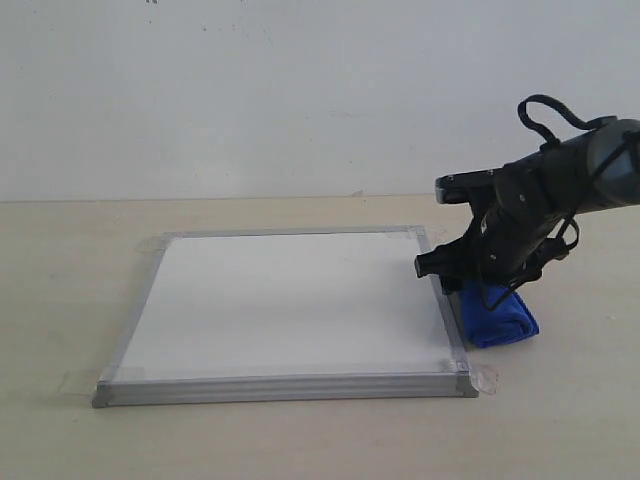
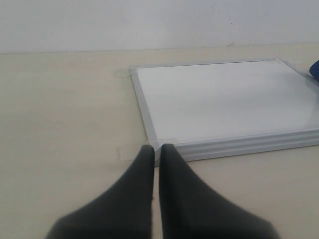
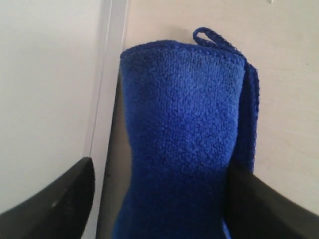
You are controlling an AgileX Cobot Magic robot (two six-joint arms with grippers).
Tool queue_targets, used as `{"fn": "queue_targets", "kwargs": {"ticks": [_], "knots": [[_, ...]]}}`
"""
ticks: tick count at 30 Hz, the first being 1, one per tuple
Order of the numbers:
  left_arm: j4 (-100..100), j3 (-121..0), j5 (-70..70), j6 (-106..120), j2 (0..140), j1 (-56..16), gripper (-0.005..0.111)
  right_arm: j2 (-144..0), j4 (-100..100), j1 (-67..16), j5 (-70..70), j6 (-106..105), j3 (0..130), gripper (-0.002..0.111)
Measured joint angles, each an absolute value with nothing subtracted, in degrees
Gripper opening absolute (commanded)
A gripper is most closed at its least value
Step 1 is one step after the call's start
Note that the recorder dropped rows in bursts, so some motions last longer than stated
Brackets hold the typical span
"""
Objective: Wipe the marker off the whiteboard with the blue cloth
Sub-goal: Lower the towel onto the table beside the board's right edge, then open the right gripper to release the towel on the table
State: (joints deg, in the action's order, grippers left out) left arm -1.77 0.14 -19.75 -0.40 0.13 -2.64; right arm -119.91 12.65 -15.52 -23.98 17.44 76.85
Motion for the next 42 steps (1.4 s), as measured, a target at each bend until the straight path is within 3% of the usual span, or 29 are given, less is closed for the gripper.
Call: {"fn": "queue_targets", "kwargs": {"ticks": [37,39,42], "knots": [[-1.8,0.1,-19.8,-0.4,0.1,-2.6,0.004,-116.6,6.9,-16.0,-26.0,12.6,76.9,0.066],[-1.8,0.1,-19.8,-0.4,0.1,-2.6,0.004,-115.5,6.9,-16.0,-26.0,12.6,76.9,0.059],[-1.8,0.1,-19.8,-0.4,0.1,-2.6,0.004,-114.0,6.9,-16.0,-25.4,12.7,76.9,0.036]]}}
